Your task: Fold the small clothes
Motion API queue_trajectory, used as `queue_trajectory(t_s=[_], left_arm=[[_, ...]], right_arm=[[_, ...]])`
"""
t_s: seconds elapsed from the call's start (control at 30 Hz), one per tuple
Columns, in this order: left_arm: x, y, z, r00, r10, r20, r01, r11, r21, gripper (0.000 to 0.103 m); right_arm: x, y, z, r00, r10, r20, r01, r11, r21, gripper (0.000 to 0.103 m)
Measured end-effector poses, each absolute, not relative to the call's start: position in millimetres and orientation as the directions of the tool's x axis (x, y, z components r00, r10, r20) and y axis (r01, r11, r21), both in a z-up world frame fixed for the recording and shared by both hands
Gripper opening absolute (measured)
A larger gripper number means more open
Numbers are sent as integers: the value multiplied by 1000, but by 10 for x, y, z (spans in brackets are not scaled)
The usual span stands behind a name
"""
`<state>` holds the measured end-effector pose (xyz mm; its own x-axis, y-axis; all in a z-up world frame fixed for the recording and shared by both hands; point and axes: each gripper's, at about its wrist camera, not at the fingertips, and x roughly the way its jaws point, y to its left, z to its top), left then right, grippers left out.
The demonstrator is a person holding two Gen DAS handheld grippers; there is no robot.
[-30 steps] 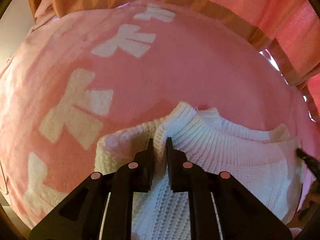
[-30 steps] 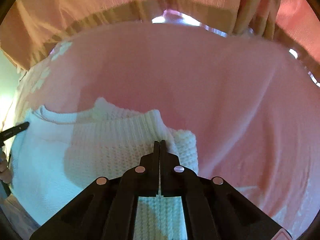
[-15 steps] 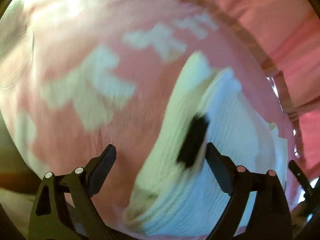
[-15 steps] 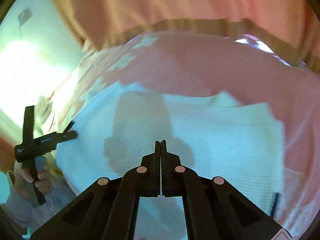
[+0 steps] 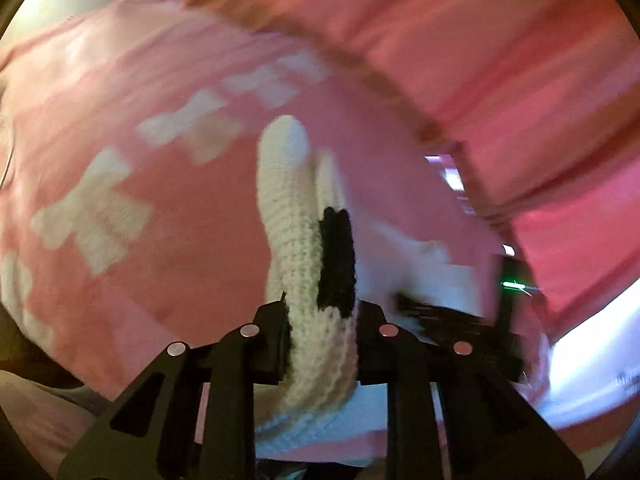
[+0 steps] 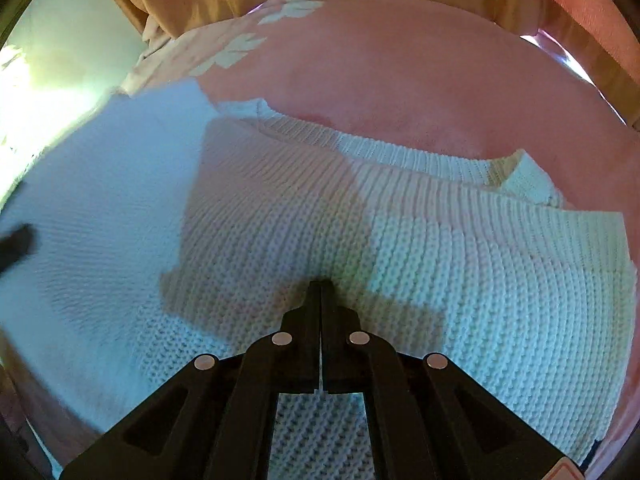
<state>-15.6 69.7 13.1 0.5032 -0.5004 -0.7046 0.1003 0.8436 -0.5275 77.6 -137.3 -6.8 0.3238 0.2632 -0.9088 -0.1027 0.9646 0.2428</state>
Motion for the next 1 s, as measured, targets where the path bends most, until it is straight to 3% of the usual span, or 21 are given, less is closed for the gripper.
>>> queue_trajectory(t_s=[0.17,0.37,0.47,0.7,1.0], left_arm=[[-313,45,558,503,-574,-646,256,813,-523,21],[-357,-961,576,454,-583,-673,360,812,-460,21],[-441,-1275,589,507,-526,-683,386,847,-366,21],[-402,-1709,151,414,-483,-771,392,859,-328,21],[-511,-1931,-91,428,-410,-805,409,883,-232,21]], right_arm=[[780,-1469,-93,318,309,-896,-85,951,298,0],[725,-1818,-110,292,454,-842,-15,882,471,0],[604,-2150,6,336,430,-838,40,882,469,0],[26,-3233,357,499,312,-808,220,857,467,7],[-378,-3490,474,542,289,-789,223,856,466,10]])
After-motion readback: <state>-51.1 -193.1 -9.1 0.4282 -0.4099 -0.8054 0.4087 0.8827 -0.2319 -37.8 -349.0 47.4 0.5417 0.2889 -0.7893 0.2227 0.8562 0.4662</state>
